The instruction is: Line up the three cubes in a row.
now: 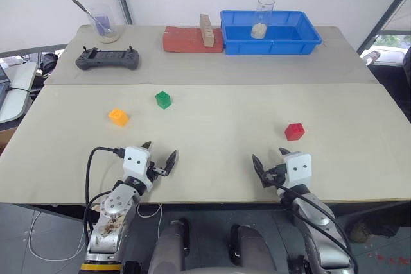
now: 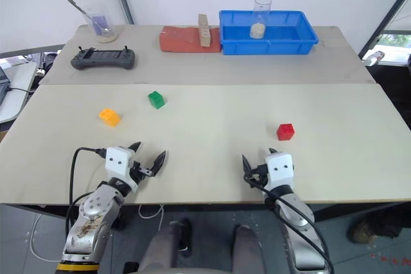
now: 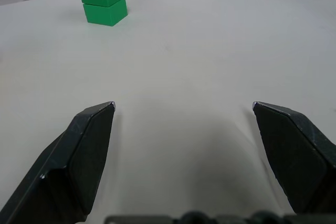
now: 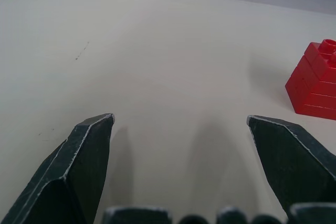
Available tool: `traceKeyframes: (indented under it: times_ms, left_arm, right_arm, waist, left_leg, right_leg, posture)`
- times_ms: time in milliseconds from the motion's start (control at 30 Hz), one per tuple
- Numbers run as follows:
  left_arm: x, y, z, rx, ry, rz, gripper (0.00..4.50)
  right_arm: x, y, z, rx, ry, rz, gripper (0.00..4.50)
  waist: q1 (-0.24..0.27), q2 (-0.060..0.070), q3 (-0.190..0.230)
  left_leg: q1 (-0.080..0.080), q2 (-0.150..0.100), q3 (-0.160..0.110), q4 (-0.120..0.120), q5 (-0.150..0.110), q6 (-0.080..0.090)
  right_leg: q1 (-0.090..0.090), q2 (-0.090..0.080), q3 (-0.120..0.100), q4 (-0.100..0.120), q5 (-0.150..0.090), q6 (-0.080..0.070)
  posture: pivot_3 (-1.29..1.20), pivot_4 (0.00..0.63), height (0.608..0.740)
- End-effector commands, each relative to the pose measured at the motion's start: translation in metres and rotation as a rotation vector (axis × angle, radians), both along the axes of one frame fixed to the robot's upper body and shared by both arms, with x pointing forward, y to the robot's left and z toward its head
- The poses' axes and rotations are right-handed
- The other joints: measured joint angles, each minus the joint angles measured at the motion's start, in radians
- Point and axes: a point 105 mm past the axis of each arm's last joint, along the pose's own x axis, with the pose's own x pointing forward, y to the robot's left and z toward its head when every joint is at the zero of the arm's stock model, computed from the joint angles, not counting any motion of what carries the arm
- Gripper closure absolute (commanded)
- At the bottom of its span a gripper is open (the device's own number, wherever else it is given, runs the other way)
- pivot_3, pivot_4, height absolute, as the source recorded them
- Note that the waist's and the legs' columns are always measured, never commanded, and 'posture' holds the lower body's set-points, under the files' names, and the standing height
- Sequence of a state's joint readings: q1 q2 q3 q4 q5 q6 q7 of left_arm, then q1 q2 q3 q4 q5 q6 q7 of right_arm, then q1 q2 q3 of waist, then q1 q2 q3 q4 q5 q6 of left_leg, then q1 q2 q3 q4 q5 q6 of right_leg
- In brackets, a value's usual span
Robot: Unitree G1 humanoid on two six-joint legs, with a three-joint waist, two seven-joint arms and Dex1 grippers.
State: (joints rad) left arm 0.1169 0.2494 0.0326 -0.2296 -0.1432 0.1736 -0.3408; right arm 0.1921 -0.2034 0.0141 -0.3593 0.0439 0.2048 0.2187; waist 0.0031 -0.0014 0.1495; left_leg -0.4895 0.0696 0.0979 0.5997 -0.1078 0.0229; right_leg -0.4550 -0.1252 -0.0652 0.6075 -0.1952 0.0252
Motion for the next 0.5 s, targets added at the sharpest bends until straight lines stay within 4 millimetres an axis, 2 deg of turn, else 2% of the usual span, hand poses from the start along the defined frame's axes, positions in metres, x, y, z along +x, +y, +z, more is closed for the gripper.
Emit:
traceKeyframes:
  times_ms: [33,233,367,467,500]
  left_arm:
    - [-0.001,0.002,-0.005,0.013,0.029,-0.007,0.02]
    - [0.011,-0.014,0.023,0.003,-0.034,-0.196,0.02]
    - [0.014,-0.036,0.044,0.02,-0.07,-0.445,0.02]
    - [0.018,-0.05,0.062,0.051,-0.105,-0.618,0.02]
    - [0.02,-0.054,0.069,0.052,-0.119,-0.655,0.02]
  right_arm:
    - [-0.003,-0.007,0.005,-0.011,-0.017,-0.018,0.0]
    - [-0.01,-0.027,0.024,-0.038,-0.063,-0.124,0.0]
    - [-0.012,-0.041,0.038,-0.062,-0.092,-0.192,0.0]
    - [-0.01,-0.054,0.045,-0.079,-0.107,-0.244,0.0]
    - [-0.009,-0.057,0.046,-0.081,-0.106,-0.253,0.0]
  waist:
    - [0.0,0.0,0.0]
    - [0.008,0.0,0.0]
    - [0.01,0.0,0.0]
    - [0.016,0.0,0.0]
    - [0.017,-0.001,0.0]
  left_leg:
    - [0.0,0.0,0.0,0.0,0.0,0.0]
    - [-0.002,0.0,0.0,0.0,0.0,0.0]
    - [-0.004,0.001,0.004,-0.003,0.0,0.0]
    - [-0.004,0.009,0.024,-0.012,0.0,0.0]
    - [-0.003,0.016,0.041,-0.015,0.001,-0.001]
  right_leg:
    - [0.0,0.0,0.0,0.0,0.0,0.0]
    - [-0.002,0.0,0.0,0.001,0.0,0.0]
    - [-0.001,0.0,0.001,0.002,0.0,-0.001]
    - [-0.004,0.0,0.005,0.006,0.002,-0.004]
    - [-0.006,-0.001,0.007,0.01,0.004,-0.007]
  posture:
    - [0.0,0.15,0.74]
    - [0.0,0.15,0.74]
    - [0.0,0.15,0.74]
    - [0.0,0.15,0.74]
    - [0.0,0.15,0.74]
